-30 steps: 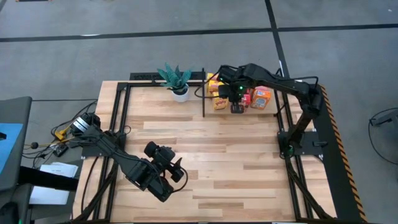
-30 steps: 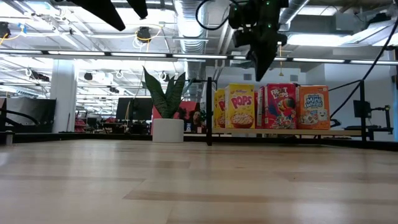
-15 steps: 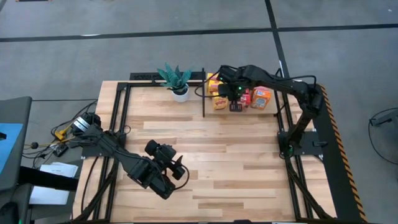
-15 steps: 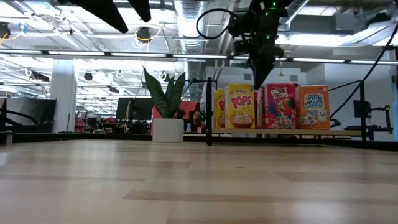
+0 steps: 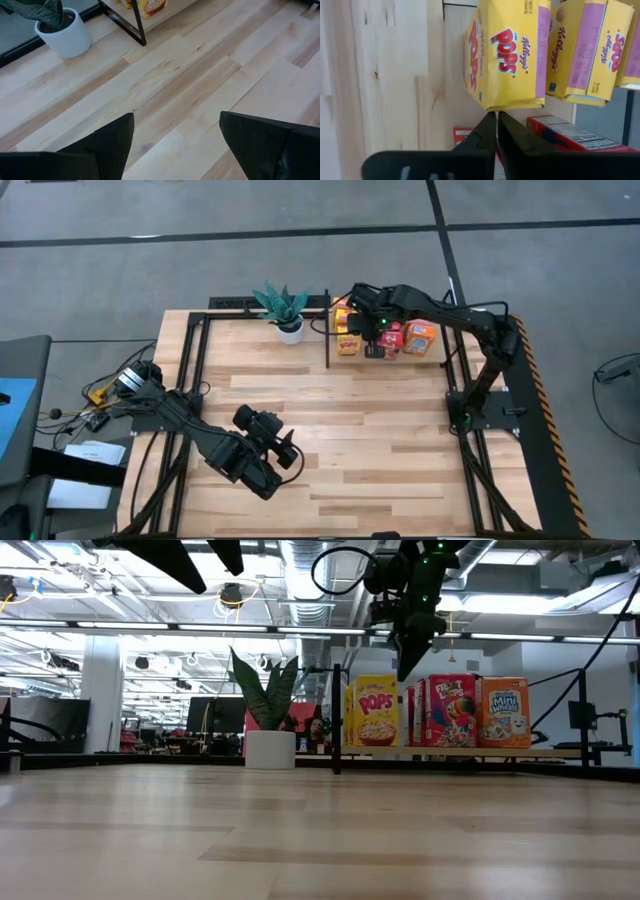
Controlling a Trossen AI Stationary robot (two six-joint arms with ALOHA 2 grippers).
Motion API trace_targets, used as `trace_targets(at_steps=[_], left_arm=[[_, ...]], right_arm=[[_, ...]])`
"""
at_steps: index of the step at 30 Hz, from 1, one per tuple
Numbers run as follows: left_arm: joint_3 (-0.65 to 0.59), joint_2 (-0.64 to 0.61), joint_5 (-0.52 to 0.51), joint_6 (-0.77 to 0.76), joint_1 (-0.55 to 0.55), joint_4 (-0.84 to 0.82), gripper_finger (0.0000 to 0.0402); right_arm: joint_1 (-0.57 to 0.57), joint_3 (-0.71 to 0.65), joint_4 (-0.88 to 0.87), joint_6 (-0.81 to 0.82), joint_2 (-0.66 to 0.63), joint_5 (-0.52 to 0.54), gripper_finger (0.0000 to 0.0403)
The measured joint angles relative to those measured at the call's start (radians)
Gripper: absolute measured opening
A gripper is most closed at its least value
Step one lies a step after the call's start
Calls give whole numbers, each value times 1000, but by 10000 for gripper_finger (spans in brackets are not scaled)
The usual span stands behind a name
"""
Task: Stack cereal on shelf
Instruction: Put the yellow cereal box on the shelf aligned with the yellow cereal boxes, then return to Home Position
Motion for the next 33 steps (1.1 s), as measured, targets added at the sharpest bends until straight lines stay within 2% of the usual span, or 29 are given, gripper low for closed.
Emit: trace_targets(at_steps=[4, 7, 11, 15, 18, 20, 22, 24, 26, 29, 33], left_arm=[[1, -12, 1, -15, 0, 1, 286], [31, -46, 1, 13, 0, 0, 286], [88, -97, 1, 166, 0, 5, 286], [129, -130, 11, 357, -17, 3, 286], [133, -144, 7, 511, -22, -5, 286], [133, -144, -49, 511, -17, -6, 286], [119, -143, -164, 449, -9, -25, 286], [78, -153, -264, 337, 0, -45, 286], [17, -189, -322, 209, -11, -63, 286], [-82, -297, -360, 62, -49, -107, 286], [-203, -527, -334, 8, -65, -123, 286]], right_arm=[[9, 74, -90, 25, -1, -9, 53], [12, 156, -211, 27, -30, -79, 54], [0, 192, -232, 41, -160, -264, 53], [-68, 191, -198, 46, -355, -519, 53], [-138, 160, -135, 70, -525, -589, 53], [-174, 91, -92, 91, -636, -600, 53], [-201, -22, -25, 119, -756, -618, 53], [-213, -173, 85, 184, -884, -634, 53], [-214, -334, 241, 258, -1005, -637, 53], [-214, -565, 466, 362, -1158, -634, 53], [-214, -791, 687, 548, -1295, -627, 53]])
